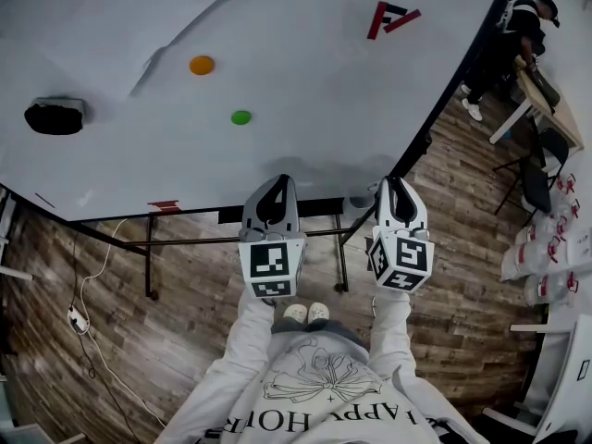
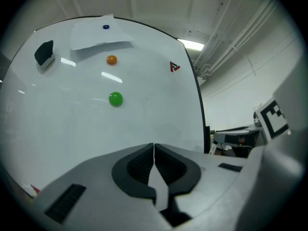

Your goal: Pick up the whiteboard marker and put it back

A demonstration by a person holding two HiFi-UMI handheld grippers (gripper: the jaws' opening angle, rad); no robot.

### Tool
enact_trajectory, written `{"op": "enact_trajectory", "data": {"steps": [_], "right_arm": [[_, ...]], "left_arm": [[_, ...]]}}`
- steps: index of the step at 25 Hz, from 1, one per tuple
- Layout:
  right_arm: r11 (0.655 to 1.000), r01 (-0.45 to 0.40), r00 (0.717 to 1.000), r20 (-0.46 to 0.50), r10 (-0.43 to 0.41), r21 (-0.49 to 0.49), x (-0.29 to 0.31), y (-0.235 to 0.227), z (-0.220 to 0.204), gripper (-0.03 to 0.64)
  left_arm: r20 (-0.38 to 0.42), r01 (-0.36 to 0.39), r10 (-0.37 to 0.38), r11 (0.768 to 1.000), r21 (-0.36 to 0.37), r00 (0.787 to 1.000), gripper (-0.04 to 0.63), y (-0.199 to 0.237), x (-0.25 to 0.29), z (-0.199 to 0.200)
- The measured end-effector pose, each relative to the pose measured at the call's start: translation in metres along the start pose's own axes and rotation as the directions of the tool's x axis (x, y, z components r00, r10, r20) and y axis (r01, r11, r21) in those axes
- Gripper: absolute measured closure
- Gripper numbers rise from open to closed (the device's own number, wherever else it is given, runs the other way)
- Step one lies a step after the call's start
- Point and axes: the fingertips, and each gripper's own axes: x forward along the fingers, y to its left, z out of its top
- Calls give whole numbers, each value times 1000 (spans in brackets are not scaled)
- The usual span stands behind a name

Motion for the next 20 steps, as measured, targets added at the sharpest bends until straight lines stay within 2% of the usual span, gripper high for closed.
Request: {"op": "enact_trajectory", "data": {"steps": [20], "right_arm": [[1000,-15,998,-58,16,24,10,0,-25,551]], "left_arm": [[-24,-3,3,1000,1,1000,588,0,2,-10]]}}
